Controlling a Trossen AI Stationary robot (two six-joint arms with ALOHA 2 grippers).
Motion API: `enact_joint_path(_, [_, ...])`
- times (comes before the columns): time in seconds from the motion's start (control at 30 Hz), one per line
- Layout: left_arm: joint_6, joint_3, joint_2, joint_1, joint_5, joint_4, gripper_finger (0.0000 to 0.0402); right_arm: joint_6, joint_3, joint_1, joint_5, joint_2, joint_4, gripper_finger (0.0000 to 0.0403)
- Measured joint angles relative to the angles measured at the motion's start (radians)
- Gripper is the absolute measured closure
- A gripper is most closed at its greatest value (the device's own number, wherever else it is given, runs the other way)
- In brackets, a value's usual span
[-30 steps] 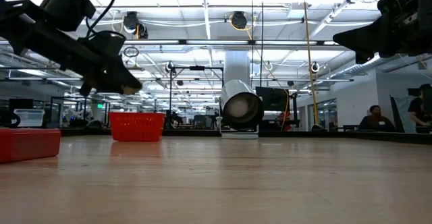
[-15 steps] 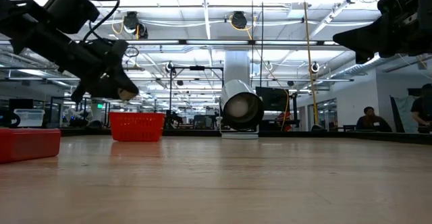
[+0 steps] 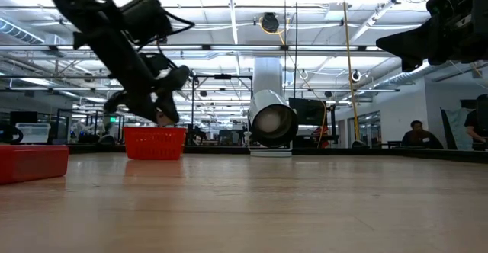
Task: Pick & Place Office items
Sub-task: Put the green charger adapter into the top red bin
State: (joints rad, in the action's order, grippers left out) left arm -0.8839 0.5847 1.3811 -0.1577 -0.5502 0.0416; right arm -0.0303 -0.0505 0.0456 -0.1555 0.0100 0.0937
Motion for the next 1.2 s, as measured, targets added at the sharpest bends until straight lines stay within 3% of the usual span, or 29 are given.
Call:
enact_joint_path(0.3, [-0.041,0.103,0.157,-0.005,-0.026,-0.004,0.0273,0.000,0.000,0.000,0.000,0.000,0.000,0.0403])
enact_joint_path(0.5, [-0.087,0.104,0.164,0.013,-0.090,0.010,0.0273,0.000,0.000,0.000,0.000,0.000,0.000,0.0403])
enact_joint_path(0.97, [-0.169,0.104,0.157,0.018,-0.132,0.063,0.0273,0.000,0.000,0.000,0.000,0.000,0.000,0.0403])
enact_joint_path(1.2, [-0.145,0.104,0.157,0.018,-0.117,0.061,0.0192,0.000,0.000,0.000,0.000,0.000,0.000,0.0403])
